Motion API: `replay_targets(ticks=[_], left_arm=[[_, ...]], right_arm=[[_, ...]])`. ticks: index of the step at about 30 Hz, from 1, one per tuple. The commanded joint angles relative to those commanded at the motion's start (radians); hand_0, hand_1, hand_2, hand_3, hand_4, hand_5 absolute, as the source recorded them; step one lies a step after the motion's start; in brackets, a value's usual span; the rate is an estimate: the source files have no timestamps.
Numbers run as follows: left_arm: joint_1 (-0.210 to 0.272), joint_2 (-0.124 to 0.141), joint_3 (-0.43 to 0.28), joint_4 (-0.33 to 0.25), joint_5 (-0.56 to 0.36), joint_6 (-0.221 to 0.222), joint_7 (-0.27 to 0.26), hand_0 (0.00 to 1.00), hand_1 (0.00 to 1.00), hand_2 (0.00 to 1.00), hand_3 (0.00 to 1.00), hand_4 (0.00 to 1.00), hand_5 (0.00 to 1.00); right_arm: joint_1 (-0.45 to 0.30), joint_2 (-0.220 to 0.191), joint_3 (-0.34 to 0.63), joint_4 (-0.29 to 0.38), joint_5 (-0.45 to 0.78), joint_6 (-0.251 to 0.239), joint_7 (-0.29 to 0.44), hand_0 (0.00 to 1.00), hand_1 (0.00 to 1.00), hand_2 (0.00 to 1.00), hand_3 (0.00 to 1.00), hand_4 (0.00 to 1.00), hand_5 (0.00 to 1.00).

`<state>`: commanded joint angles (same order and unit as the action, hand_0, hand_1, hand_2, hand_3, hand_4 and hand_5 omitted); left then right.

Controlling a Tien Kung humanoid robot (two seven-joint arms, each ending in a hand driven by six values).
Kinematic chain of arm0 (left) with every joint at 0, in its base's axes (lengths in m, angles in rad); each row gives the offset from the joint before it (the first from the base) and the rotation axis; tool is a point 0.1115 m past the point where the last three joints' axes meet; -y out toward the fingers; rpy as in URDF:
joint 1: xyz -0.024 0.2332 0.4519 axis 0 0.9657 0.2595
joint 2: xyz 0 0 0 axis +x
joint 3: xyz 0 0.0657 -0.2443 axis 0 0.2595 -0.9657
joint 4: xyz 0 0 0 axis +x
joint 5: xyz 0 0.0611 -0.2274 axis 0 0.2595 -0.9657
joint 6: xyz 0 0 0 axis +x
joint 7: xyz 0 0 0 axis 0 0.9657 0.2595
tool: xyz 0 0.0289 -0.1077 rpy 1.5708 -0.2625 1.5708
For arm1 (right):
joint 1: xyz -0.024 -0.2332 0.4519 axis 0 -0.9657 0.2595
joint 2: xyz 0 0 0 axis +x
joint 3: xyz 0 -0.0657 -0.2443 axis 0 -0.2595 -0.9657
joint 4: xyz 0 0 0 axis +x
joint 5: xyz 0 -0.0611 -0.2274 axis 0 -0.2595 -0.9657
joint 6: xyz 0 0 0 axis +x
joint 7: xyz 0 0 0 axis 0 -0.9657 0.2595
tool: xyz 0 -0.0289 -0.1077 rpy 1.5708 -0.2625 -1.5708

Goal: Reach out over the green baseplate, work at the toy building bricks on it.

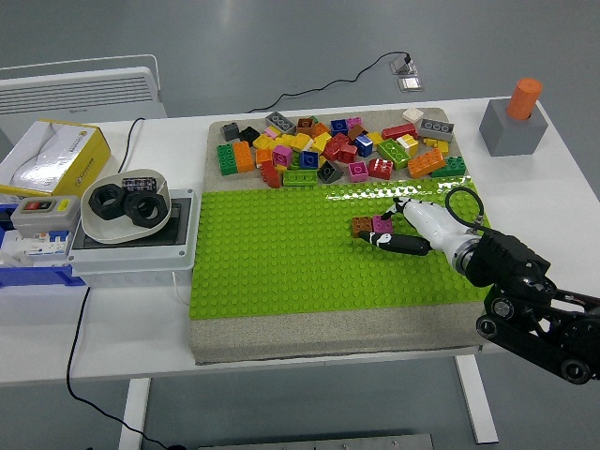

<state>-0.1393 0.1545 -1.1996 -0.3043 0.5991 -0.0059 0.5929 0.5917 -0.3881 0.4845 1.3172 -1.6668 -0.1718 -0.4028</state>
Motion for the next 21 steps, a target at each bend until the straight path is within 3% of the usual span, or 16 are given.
replay_targets(ticks=[21], left_arm=[[0.000,0.001,-0.001,0.000,0.004,-0.001,0.000,0.713,0.629,0.646,0.845,0.998,0.998]], right_arm=[[0.005,0.015,-0.011,-0.011,0.006,-0.003,0.002,0.998,0.998,0.998,0.740,0.856,0.998]])
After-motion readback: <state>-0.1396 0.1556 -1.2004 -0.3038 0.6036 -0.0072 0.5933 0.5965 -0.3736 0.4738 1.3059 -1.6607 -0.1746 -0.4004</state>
